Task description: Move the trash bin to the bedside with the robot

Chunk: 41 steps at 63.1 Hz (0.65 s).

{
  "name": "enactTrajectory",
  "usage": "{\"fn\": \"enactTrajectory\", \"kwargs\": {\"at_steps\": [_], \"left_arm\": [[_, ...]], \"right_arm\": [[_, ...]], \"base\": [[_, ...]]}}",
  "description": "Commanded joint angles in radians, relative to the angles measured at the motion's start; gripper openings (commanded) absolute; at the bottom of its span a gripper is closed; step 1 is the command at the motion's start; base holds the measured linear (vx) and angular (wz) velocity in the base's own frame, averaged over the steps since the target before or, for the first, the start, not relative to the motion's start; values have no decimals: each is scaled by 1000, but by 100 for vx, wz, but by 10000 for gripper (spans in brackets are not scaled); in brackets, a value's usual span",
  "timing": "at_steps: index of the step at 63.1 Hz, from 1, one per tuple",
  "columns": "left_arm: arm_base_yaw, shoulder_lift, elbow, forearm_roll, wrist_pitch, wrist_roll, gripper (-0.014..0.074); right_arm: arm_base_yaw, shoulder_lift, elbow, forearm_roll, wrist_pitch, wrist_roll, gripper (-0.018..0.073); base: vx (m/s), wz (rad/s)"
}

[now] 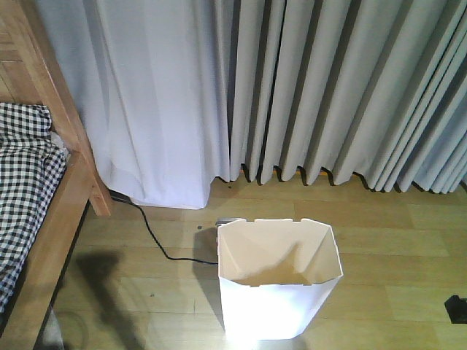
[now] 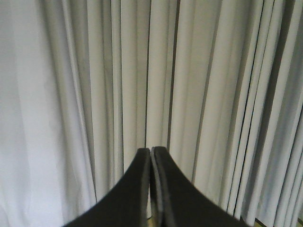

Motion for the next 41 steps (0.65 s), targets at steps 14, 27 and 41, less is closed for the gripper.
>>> {"fn": "enactTrajectory", "kwargs": {"at_steps": [14, 27, 41], "left_arm": [[-3, -14, 3, -2, -66, -4, -6], [-3, -14, 3, -2, -66, -4, -6], [-3, -14, 3, -2, -66, -4, -6]], "right_arm": [[1, -15, 6, -9, -72, 0, -9], [1, -15, 6, -9, -71, 0, -9], [1, -15, 6, -9, -71, 0, -9]], "base": [[0, 0], [0, 0], [0, 0]]}}
